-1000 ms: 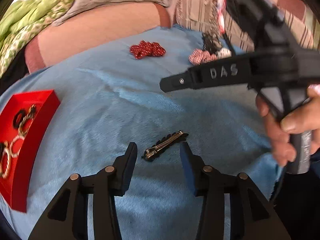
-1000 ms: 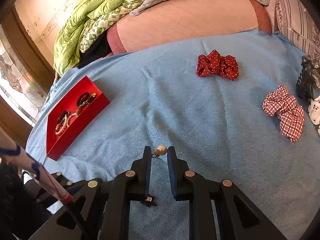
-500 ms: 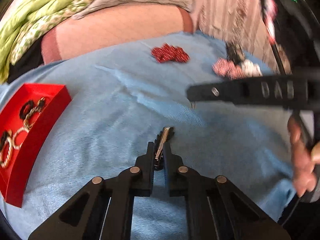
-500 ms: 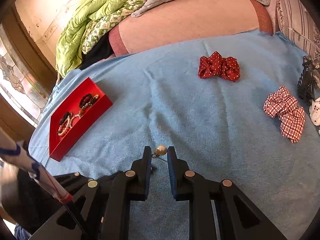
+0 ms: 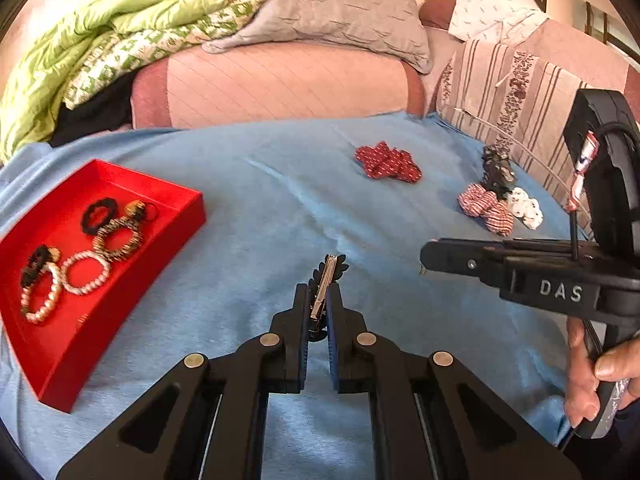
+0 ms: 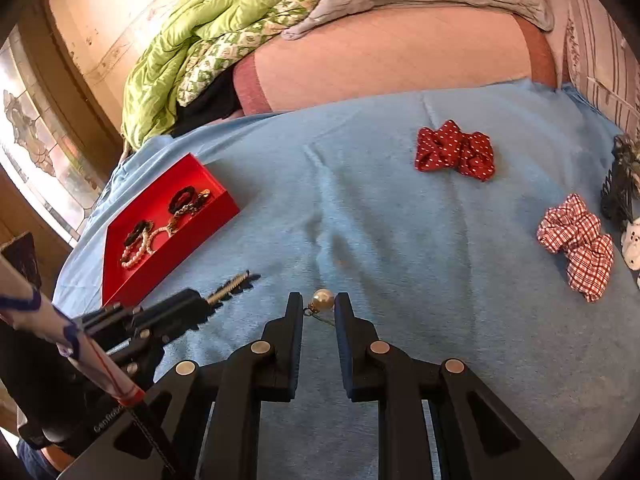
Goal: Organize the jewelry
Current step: 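Carry the hair clip over the red tray while the right tool carries the pearl earring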
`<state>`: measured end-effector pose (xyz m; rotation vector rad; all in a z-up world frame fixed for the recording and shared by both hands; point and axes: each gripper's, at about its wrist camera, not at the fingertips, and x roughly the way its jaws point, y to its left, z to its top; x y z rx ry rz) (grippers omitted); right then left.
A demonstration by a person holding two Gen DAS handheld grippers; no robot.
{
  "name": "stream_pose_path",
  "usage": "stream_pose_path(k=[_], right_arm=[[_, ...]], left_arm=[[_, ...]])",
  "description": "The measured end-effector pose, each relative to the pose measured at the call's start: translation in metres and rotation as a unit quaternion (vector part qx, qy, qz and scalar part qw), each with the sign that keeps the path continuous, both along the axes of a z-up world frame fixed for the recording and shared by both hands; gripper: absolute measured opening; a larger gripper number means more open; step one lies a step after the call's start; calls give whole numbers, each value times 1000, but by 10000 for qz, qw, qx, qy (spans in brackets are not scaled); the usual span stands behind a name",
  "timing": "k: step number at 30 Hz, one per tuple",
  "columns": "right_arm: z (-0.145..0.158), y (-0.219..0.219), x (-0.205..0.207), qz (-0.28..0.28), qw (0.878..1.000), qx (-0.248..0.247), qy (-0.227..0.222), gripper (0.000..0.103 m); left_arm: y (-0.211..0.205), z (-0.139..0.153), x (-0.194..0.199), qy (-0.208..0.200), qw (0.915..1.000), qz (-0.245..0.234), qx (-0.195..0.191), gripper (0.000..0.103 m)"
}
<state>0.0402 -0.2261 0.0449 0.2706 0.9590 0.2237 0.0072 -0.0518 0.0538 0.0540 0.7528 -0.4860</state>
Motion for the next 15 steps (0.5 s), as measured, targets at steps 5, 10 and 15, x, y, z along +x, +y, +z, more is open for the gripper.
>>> stream_pose_path(k=[5,10,15], right_arm=[[3,8,-1,155,9998,-45,-96,17],[2,15,0,221,9997,-45,-114,17],[2,24,4,267,9996,-15,-108,17]], left_arm=[[5,2,5,6,10000,88,8,8],[12,5,7,-49,9998,206,-7,8],[22,10,9,-93,9994,314,-55,8]])
